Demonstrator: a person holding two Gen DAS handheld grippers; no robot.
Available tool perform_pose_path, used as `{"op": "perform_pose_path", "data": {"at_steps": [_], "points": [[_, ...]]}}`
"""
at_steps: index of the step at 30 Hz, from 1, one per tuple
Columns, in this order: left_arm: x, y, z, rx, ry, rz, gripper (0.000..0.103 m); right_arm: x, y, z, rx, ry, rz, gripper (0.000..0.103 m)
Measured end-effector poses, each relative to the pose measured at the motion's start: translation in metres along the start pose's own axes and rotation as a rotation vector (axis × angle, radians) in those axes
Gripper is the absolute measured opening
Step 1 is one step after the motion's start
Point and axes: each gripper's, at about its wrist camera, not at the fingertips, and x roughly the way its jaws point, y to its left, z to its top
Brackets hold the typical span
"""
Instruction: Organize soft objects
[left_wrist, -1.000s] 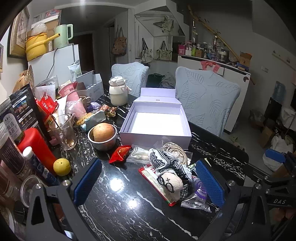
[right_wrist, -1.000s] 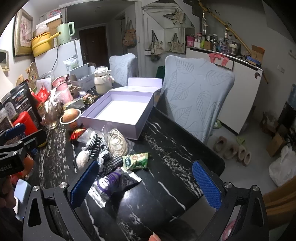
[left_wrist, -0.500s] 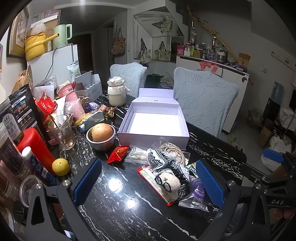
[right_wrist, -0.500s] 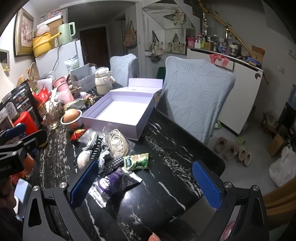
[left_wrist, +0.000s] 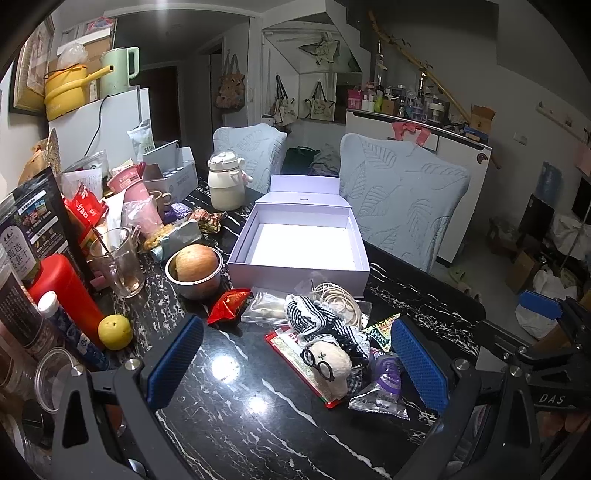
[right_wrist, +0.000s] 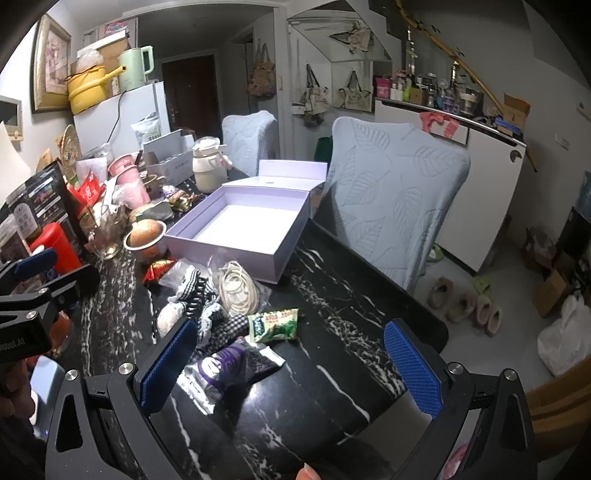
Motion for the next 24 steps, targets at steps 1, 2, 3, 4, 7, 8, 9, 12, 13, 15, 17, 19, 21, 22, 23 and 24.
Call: {"op": "perform_pose_path", "data": {"at_steps": [1,2,3,4,7,8,9,12,13,15,17,19,21,22,23,24], "points": [[0.001,0.000,0.000,0.000,0.003,-0.002,0.103,-0.001,0.000,0.000,0.000,0.000,0.000,0.103],[0.003,0.001,-0.001,-0.001,0.008,-0.005,0.103,0.000,0.000,0.000,0.000,0.001,0.001,0.103],[0.004,0.001,-0.001,-0.003,0.011,-0.008,0.103,0.000,0.000,0.001,0.001,0.002,0.000,0.103],[0.005,0.001,-0.001,-0.003,0.015,-0.010,0.103,0.000,0.000,0.002,0.002,0.003,-0.001,0.103],[0.008,0.000,-0.002,0.005,0.011,-0.011,0.103,0.002,-0.001,0.003,0.005,0.007,-0.001,0.103],[0.009,0.000,-0.002,0.007,0.010,-0.011,0.103,0.002,-0.001,0.004,0.005,0.009,0.000,0.103],[0.010,-0.001,-0.002,0.009,0.011,-0.011,0.103,0.003,-0.002,0.004,0.006,0.011,0.002,0.103],[0.011,-0.002,-0.002,0.010,0.015,-0.019,0.103,0.005,-0.002,0.003,0.007,0.020,0.022,0.103],[0.011,-0.002,-0.002,0.012,0.012,-0.019,0.103,0.006,-0.001,0.003,0.005,0.019,0.022,0.103],[0.011,-0.003,-0.002,0.014,0.008,-0.018,0.103,0.007,-0.001,0.001,0.001,0.019,0.024,0.103],[0.014,-0.004,-0.002,0.017,0.012,-0.020,0.103,0.010,-0.001,0.001,0.006,0.030,0.037,0.103],[0.015,-0.004,-0.003,0.022,0.015,-0.015,0.103,0.012,-0.002,0.001,0.010,0.037,0.041,0.103],[0.017,-0.004,-0.003,0.024,0.016,-0.011,0.103,0.014,-0.002,0.001,0.012,0.043,0.037,0.103],[0.019,-0.004,-0.003,0.022,0.019,-0.015,0.103,0.014,-0.002,0.001,0.012,0.044,0.036,0.103],[0.020,-0.004,-0.003,0.020,0.021,-0.016,0.103,0.015,-0.003,0.001,0.012,0.046,0.036,0.103],[0.021,-0.004,-0.003,0.019,0.024,-0.016,0.103,0.015,-0.003,0.001,0.013,0.048,0.035,0.103]]}}
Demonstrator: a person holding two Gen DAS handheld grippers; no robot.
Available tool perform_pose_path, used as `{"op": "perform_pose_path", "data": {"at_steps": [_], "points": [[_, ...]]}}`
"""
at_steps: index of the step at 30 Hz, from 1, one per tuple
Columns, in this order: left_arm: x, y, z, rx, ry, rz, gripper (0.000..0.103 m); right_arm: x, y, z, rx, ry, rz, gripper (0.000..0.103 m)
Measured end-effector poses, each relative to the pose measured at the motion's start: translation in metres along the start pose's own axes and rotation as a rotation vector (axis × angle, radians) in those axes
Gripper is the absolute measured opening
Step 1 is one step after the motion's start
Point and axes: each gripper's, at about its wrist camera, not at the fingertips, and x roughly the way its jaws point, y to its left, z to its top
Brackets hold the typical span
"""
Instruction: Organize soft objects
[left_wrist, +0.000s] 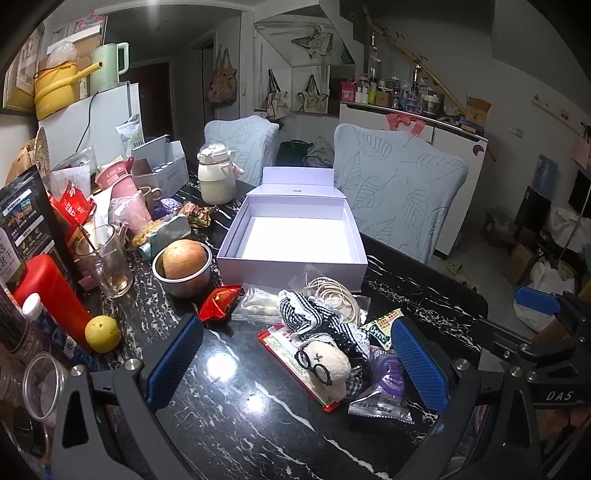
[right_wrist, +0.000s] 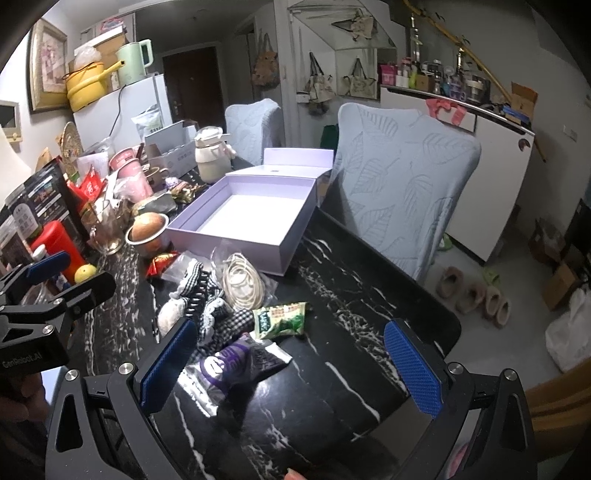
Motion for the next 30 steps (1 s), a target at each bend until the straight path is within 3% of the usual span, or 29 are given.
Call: {"op": "perform_pose_path", "data": {"at_steps": [19,30], "points": [[0.007,-0.006,0.001,-0.007,0.020,-0.011,0.103,0.017,-0.011,0.003,0.006,0.030,0.044,0.103],[0.019,0.011,-0.019,-0.061,0.074,0.001,0.103,0.052,0.001,-0.016,-0.014,0.138,0.155,0.103]]}}
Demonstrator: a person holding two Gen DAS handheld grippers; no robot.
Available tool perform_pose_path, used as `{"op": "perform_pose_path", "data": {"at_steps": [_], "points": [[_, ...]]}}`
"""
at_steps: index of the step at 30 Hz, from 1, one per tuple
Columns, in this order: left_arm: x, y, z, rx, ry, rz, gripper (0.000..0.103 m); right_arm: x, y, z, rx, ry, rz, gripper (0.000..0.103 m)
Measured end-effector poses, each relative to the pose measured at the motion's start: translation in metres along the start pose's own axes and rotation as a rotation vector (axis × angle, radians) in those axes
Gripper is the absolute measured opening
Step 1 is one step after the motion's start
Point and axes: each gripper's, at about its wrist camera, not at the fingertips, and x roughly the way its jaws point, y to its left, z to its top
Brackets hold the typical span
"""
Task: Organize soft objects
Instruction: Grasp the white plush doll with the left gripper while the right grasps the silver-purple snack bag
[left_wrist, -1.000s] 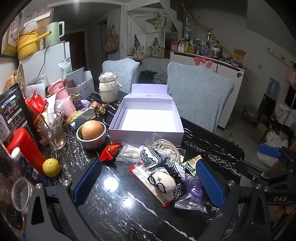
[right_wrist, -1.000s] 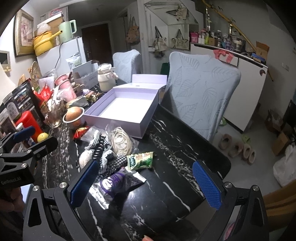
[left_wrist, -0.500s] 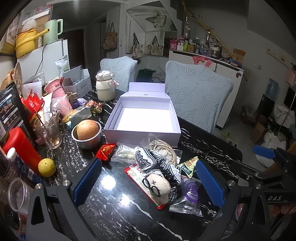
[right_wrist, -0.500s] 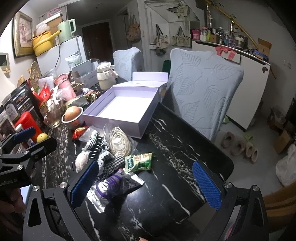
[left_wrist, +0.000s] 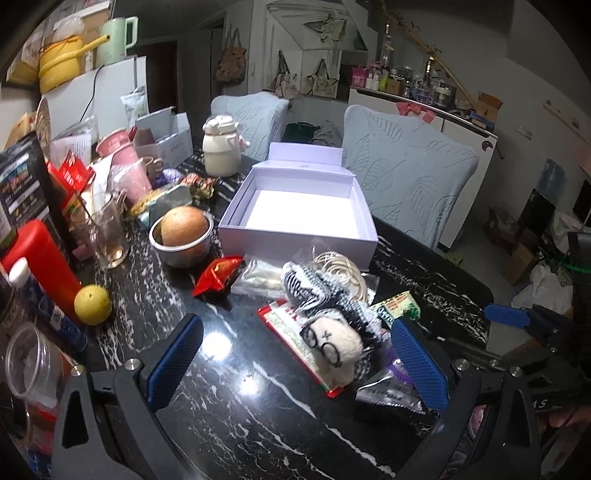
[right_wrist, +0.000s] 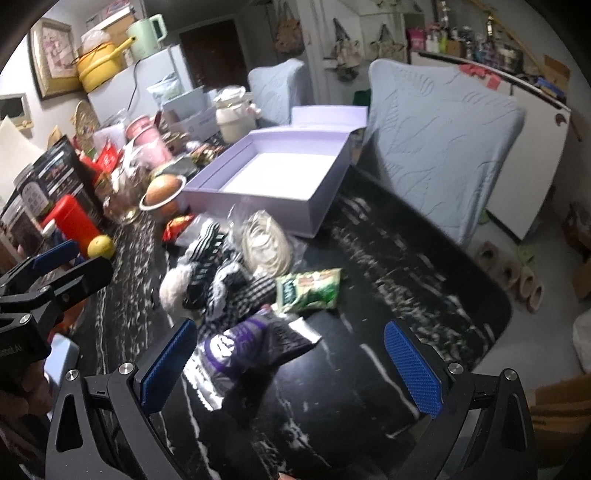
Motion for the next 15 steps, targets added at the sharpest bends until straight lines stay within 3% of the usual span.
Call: {"op": "perform_pose_path", "data": {"at_steps": [7,15], "points": [[0.013,0.019,-0.016,-0.076,0.053,0.011,0.103,0.028,0.008,-0.005,-0.023,0.051,0.025,0.103],[0.018,0.033,-0.021,-0.121,0.068,0.066,0.103,0.059,0.017,-0.003,-0.049,0.081,-0.013,0.103]]}}
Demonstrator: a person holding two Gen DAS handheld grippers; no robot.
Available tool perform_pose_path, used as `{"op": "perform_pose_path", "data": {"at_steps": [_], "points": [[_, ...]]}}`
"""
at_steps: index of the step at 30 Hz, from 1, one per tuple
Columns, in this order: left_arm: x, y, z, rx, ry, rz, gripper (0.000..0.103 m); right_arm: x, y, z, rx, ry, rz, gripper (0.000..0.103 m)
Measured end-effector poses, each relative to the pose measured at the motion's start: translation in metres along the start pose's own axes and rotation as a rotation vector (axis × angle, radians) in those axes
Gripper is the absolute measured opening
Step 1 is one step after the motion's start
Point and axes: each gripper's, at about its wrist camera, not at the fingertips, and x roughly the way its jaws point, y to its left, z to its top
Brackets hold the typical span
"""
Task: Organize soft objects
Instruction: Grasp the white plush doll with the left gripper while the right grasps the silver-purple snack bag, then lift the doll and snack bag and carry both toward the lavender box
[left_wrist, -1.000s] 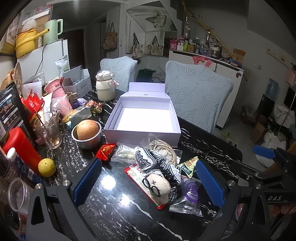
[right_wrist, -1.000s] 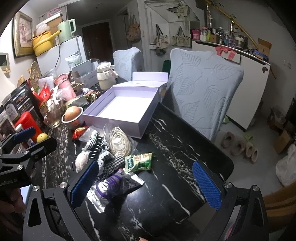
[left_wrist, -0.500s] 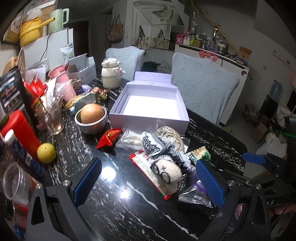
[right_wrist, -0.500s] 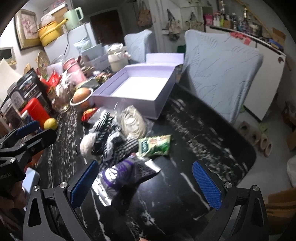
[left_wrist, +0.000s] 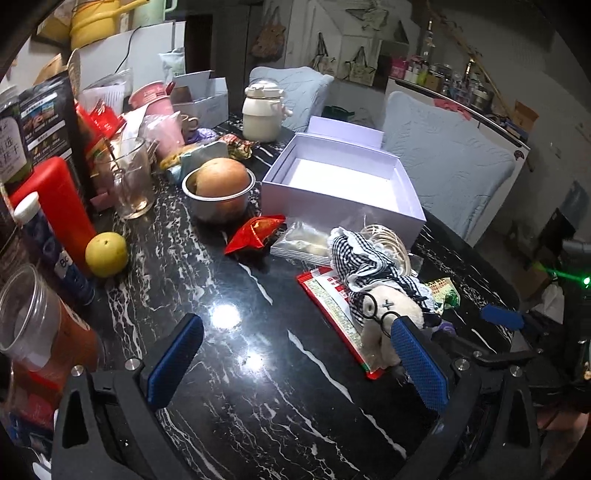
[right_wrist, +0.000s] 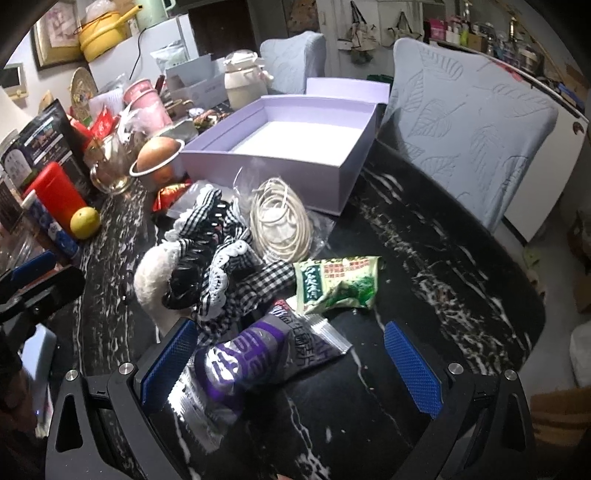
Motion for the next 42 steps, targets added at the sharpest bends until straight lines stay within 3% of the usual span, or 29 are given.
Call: {"op": "perform_pose_path", "data": {"at_steps": [5,16,25,31,37,39,42], "points": [[0.005,-0.003,0.004,-0.006,0.003,-0.020,0.103,0.009,-0.006,-0.006,0.012,0.049,-0.005,0.103],[0.024,-0.043,0.012,0.057,0.030,-0.169,0.103,0.003,-0.037,-0.023,0.067,0.078,-0.005,0.103],[0.056,-0.069,0.013,0.140,0.063,-0.134,0.103,0.005,-0.036,-0.028,0.012,0.088,0.000,0.101],[0.085,-0.066,0.014,0.099,0.125,-0.133,0.103,0.012,-0.039,-0.033,0.008,0.111,0.016,0.086],[0.104,-0.053,0.013,0.034,0.179,-0.102,0.103,0.011,-0.042,-0.030,-0.014,0.099,-0.014,0.063],[0.105,-0.049,0.012,0.011,0.172,-0.098,0.103,0.011,-0.043,-0.029,-0.020,0.095,-0.014,0.051],[0.104,-0.045,0.010,-0.003,0.152,-0.107,0.090,0.011,-0.043,-0.029,-0.023,0.083,-0.012,0.041]]}}
